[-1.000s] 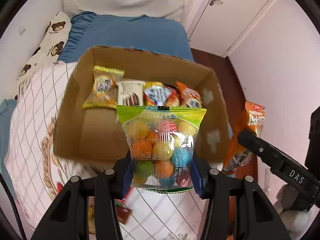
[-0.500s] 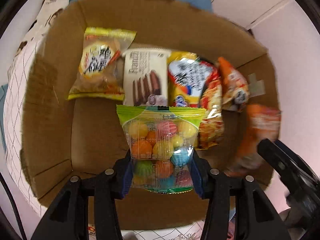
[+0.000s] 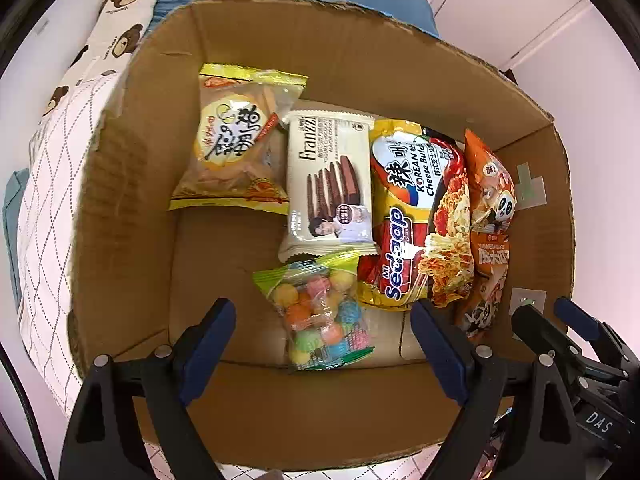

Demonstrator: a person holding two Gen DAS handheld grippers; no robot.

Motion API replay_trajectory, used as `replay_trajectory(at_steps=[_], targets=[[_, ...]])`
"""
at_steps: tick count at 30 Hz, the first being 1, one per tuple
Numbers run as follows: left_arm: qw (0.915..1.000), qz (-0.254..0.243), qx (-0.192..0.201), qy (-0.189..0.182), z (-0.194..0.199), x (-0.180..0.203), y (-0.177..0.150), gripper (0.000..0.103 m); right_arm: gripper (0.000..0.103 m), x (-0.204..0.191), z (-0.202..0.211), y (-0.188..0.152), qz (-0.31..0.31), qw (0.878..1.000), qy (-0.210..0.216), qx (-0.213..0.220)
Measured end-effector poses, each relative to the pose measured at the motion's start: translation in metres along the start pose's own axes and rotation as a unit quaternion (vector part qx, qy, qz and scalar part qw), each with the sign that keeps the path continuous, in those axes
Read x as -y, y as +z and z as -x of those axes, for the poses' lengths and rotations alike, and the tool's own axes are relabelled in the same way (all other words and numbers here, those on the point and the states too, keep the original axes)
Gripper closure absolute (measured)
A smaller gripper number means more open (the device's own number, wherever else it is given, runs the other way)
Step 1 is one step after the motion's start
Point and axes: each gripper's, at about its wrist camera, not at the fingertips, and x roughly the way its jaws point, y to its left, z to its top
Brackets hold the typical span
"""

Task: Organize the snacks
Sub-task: 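Carry both bags into the box and open both tools, then lift both tools out of the box toward the snacks on the quilt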

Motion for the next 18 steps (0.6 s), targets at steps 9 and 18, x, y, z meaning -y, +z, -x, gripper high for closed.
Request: replay_trajectory(at_steps=[9,18], targets=[[0.9974,-0.007,0.071,0.009,0.044,-0.003,-0.028,0.014,0.006,-0.004,0.016,-0.015,0.012,0.999,-0.007,0.030],[0.9879,-0.032,0.147,0.035,0.077,0.005,-0.072,0.014,0.006,-0.009,0.049,-0.048,0.036,0.995,-0.026,0.086]])
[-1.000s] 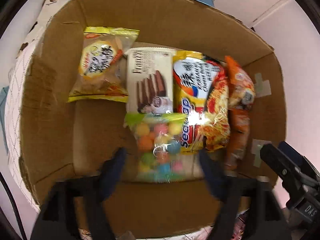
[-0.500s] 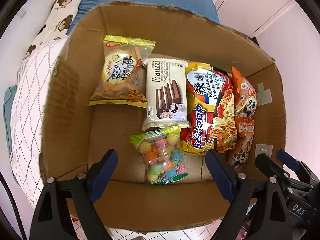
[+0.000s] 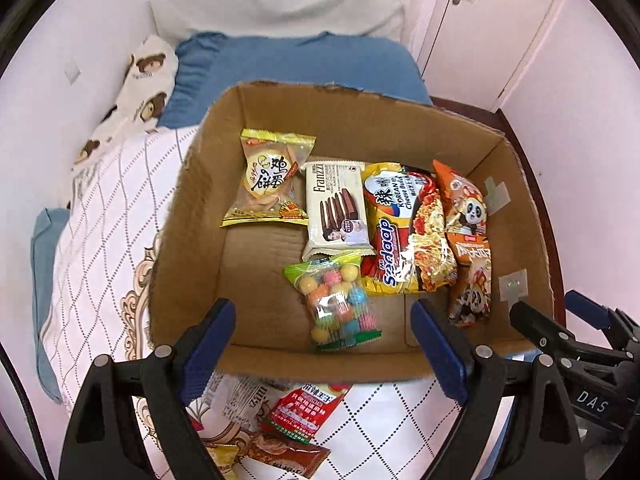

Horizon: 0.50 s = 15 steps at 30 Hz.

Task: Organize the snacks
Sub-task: 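Lift both tools out of the box toward the snacks on the quilt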

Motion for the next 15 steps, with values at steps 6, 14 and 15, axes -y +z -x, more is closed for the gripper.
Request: replay_trajectory(at_steps=[6,14,15], targets=[[0.9990,-0.008,0.044,0.003,0.029,0.007,-0.018,0.014,0.006,-0.001,0.030,-0.019,0.005,0.999,0.000,0.037],[0.9963,-0.022,0.083,-0.002,0.065,0.012,-0.044,0.014,0.006,0.002,0.073,-0.040,0.001,0.996,0.009,0.087],[0.9964,-0.018,0.082,-0.005,0.066,0.010,-0.048,0.014,0.006,0.004,0.077,-0.043,-0.004,0.996,0.009,0.091]])
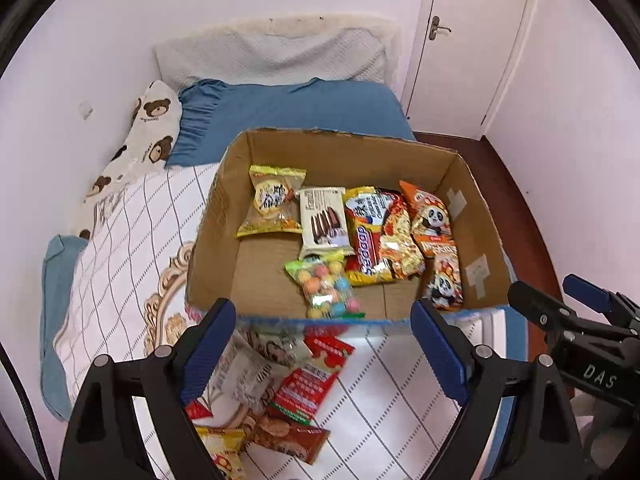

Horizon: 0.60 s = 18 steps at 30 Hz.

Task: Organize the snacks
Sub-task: 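Lift both tools out of the box toward the snacks on the quilt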

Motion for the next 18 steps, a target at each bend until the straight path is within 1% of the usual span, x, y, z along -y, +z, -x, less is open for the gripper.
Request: replay_trajectory(at_steps=[3,6,8,10,12,13,15,16,18], targets=[[0.9999,0.015,-0.006,-0.005,0.002,-0.007,-0.011,0.013,0.006,0.004,0.004,-0.010,-0.014,1.000,0.011,-0.003],[0.9991,0.038,-0.018,-0.003,0.002,-0.025,-0.030,0.014,0.006,0.002,0.001,-0.025,-0.019,0.999,0.027,-0.017],[0.9978,0.058,-0.031,0.006,-0.002,-0.041,-0.045,0.013,0.005,-0.004,-0.008,-0.039,-0.019,0.998,0.041,-0.036],[0.9937,0.094,-0.059,0.016,-0.011,-0.068,-0.070,0.014,0.005,-0.012,-0.025,-0.055,-0.022,0.996,0.057,-0.061],[0.9880,0.126,-0.086,0.028,-0.021,-0.094,-0.095,0.014,0.005,-0.022,-0.043,-0.070,-0.018,0.995,0.059,-0.082],[0.9847,0.136,-0.101,0.039,-0.026,-0.106,-0.107,0.014,0.005,-0.026,-0.055,-0.079,-0.017,0.994,0.055,-0.095],[0.9738,0.177,-0.136,0.045,-0.039,-0.134,-0.137,0.014,0.005,-0.031,-0.081,-0.097,-0.018,0.991,0.046,-0.122],[0.9683,0.194,-0.151,0.043,-0.046,-0.145,-0.150,0.014,0.005,-0.032,-0.096,-0.107,-0.020,0.989,0.038,-0.138],[0.9554,0.228,-0.183,0.042,-0.060,-0.164,-0.176,0.014,0.005,-0.031,-0.124,-0.124,-0.026,0.985,0.027,-0.168]])
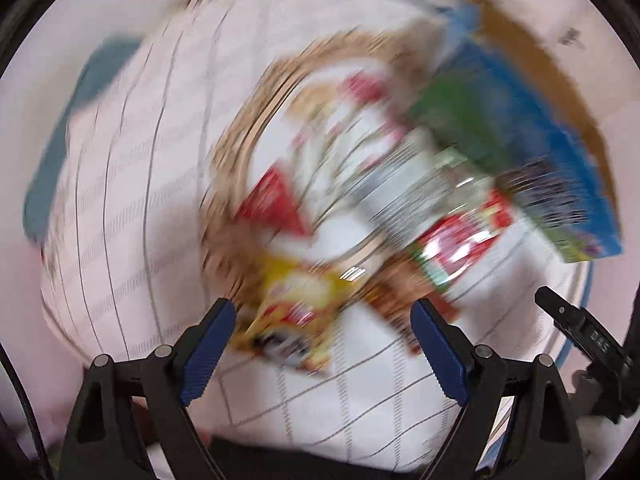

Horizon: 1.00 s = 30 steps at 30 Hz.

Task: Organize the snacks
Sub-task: 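Lift both tools out of the box toward the snacks on the quilt, then grasp the yellow Guoba bag with the left tool while the right tool grasps the brown cookie pack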

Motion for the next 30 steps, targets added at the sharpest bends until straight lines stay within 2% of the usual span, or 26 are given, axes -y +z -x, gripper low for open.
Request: replay_trajectory(at_steps=[3,5,9,11,13,14,15,17,19,20,23,27,29,30], targets=[[0.9996,0.007,-0.027,0.006,-0.022,-0.015,-0.008,0.014,0.005,0.007,-0.047,-0.008,-0.012,0.998,-0.015,-0.053],[0.9992,0.002,-0.039,0.005,-0.030,-0.019,-0.010,0.014,0.000,0.008,-0.063,-0.011,-0.007,0.998,-0.023,-0.064],[0.9986,0.009,-0.052,-0.009,-0.040,-0.024,-0.011,0.014,0.000,0.004,-0.078,-0.010,0.009,0.996,-0.045,-0.082],[0.9984,-0.018,-0.054,-0.003,-0.043,-0.017,-0.009,0.014,0.000,-0.008,-0.079,-0.008,0.044,0.992,-0.053,-0.103],[0.9971,-0.054,-0.053,0.007,-0.049,-0.005,-0.007,0.014,0.009,-0.024,-0.067,-0.009,0.085,0.992,-0.045,-0.085],[0.9956,-0.075,-0.054,0.012,-0.053,0.001,-0.006,0.014,0.024,-0.034,-0.057,-0.011,0.111,0.991,-0.041,-0.067],[0.9939,-0.091,-0.058,0.019,-0.061,0.008,-0.003,0.014,0.031,-0.047,-0.046,-0.014,0.143,0.988,-0.032,-0.051],[0.9897,-0.121,-0.072,0.024,-0.075,0.017,-0.003,0.014,0.032,-0.073,-0.029,-0.023,0.197,0.980,-0.013,-0.027],[0.9886,-0.132,-0.070,0.020,-0.082,0.020,-0.003,0.030,0.031,-0.103,-0.019,-0.034,0.260,0.966,-0.005,-0.012],[0.9891,-0.128,-0.071,0.016,-0.085,0.018,-0.004,0.046,0.031,-0.116,-0.017,-0.039,0.288,0.958,0.000,-0.010],[0.9930,-0.097,-0.067,-0.003,-0.082,-0.002,-0.008,0.047,0.031,-0.153,-0.022,-0.055,0.368,0.930,0.001,-0.019],[0.9955,-0.057,-0.073,-0.017,-0.085,-0.029,-0.019,0.047,0.031,-0.190,-0.053,-0.067,0.443,0.894,-0.028,-0.056],[0.9959,-0.048,-0.074,-0.019,-0.089,-0.034,-0.022,0.047,0.031,-0.198,-0.077,-0.070,0.458,0.883,-0.050,-0.089],[0.9961,-0.045,-0.073,-0.021,-0.089,-0.035,-0.023,0.047,0.031,-0.200,-0.088,-0.069,0.456,0.882,-0.064,-0.100]])
